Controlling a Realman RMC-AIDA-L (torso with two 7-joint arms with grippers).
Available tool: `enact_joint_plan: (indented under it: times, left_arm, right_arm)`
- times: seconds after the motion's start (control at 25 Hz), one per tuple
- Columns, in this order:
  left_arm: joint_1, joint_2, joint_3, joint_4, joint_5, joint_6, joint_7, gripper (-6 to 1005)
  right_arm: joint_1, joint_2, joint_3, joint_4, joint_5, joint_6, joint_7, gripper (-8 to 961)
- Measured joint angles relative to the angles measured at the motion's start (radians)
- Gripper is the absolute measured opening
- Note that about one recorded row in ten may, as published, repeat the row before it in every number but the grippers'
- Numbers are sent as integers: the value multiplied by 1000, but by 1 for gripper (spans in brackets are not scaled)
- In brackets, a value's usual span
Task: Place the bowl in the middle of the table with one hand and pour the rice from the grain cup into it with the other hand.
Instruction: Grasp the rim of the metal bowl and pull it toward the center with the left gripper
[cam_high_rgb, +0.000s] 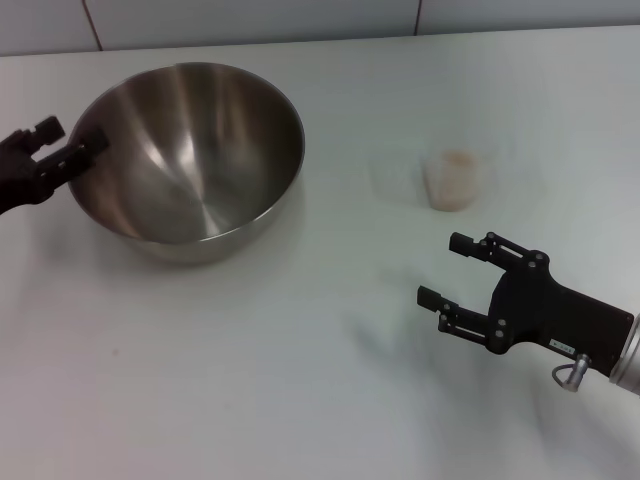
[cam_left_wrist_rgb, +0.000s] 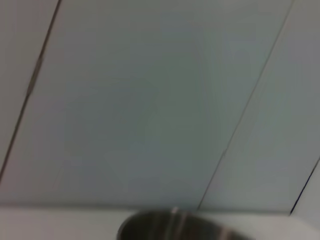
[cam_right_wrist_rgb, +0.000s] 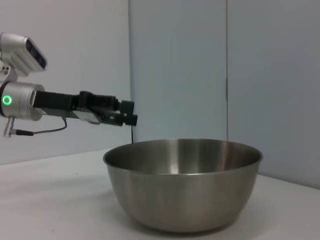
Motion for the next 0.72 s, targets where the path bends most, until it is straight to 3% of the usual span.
enact_joint_plan:
  times: [0.28,0.72]
  left_arm:
    - [-1,-3,0,95,166,-77,-202,816]
    - [-1,-4,43,174,277,-106,-365,816]
  right_arm:
    - [9,0,0,1,1,7,0,762]
    - [16,0,0,-1,1,23,0,761]
